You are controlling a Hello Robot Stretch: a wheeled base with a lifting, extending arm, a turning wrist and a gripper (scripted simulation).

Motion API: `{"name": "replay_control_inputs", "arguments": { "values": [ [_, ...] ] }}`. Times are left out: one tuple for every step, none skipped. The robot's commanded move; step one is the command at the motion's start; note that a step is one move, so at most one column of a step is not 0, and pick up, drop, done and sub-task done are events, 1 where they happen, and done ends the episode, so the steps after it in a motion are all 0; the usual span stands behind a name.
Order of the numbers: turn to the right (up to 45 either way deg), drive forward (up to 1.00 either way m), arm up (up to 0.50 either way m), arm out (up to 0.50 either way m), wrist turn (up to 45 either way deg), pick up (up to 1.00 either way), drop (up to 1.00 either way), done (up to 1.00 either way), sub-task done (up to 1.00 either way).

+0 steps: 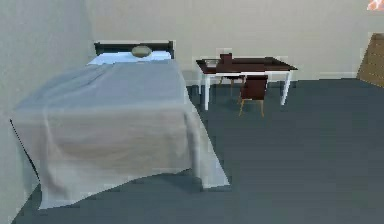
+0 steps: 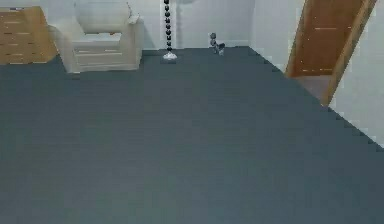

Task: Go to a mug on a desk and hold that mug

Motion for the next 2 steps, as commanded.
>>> {"name": "replay_control_inputs", "arguments": {
  "values": [
    [45.0, 0.0, 0.0, 0.0, 0.0, 0.0, 0.0, 0.0, 0.0],
    [12.0, 0.0, 0.0, 0.0, 0.0, 0.0, 0.0, 0.0, 0.0]
  ]
}}
